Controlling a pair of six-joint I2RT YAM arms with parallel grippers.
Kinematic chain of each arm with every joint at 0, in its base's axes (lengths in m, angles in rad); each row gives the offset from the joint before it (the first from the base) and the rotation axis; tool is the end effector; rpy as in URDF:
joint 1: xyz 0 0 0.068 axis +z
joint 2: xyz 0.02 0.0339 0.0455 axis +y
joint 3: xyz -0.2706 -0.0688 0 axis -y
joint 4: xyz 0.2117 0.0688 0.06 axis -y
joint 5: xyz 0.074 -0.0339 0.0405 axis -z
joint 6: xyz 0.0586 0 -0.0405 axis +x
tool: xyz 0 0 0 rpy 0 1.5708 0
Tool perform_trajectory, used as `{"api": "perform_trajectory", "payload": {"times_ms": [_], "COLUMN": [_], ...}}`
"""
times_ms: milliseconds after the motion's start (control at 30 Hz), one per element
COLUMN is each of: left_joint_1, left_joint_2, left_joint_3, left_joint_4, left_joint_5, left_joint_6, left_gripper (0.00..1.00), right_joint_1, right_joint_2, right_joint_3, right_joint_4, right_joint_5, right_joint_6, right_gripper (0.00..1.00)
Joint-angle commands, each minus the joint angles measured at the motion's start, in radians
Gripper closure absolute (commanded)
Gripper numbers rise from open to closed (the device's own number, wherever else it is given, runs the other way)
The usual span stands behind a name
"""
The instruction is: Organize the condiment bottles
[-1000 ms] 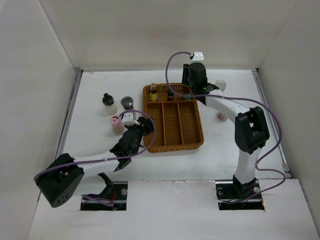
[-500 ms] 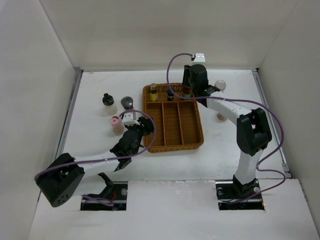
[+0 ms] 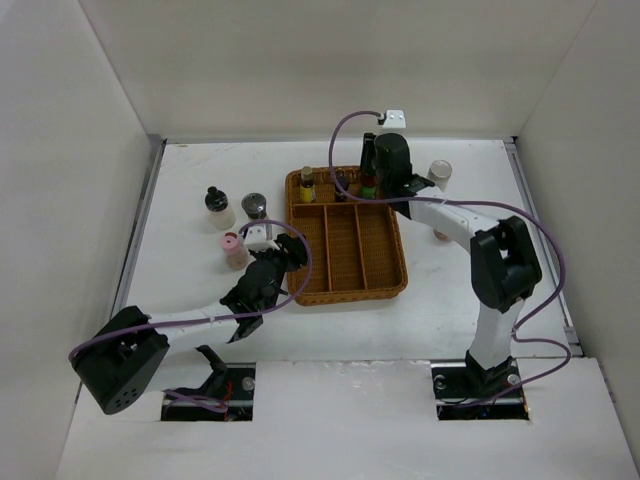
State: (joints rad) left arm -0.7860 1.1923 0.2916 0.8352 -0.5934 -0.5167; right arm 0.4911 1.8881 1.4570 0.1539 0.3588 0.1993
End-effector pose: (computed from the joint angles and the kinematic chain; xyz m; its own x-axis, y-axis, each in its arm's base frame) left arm 0.1792 -0.1331 0.2283 -0.1352 -0.4442 -0.8857 0.1443 0.8755 -0.4611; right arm 0.4028 0.1921 0.3014 -0.2650 0.0685 -0.9618 -0.0931 0.9910 0.0962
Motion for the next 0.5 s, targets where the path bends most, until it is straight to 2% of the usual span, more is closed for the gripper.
{"api": "perform_trajectory", "payload": {"times_ms": [0,100,167,333,467], "left_joint_1": [0.000,-0.002,-0.003,-0.003,-0.003], "left_joint_2": [-0.002,0.001,0.003,0.001,-0.002], "left_joint_3": [0.029,0.030,0.030,0.030,0.029], "left_joint_4": [0.064,0.064,0.064,0.064,0.064], "left_joint_5": [0.007,0.007,0.007,0.007,0.007], "left_joint_6": [-0.011,-0.011,-0.011,-0.011,-0.011], "left_gripper": [0.51,0.51,0.51,0.51,0.51], "right_joint_1": [0.014,0.014,0.014,0.014,0.014], "right_joint_2": [-0.015,-0.029,-0.041,-0.078,-0.125], "right_joint_3": [-0.052,-0.073,-0.075,-0.066,-0.078], "right_joint_4": [0.113,0.127,0.127,0.121,0.118], "right_joint_5": [-0.004,-0.004,-0.003,-0.006,-0.009], "right_joint_6": [0.043,0.048,0.046,0.043,0.046], "right_gripper": [0.57,0.42,0.36,0.31,0.22]}}
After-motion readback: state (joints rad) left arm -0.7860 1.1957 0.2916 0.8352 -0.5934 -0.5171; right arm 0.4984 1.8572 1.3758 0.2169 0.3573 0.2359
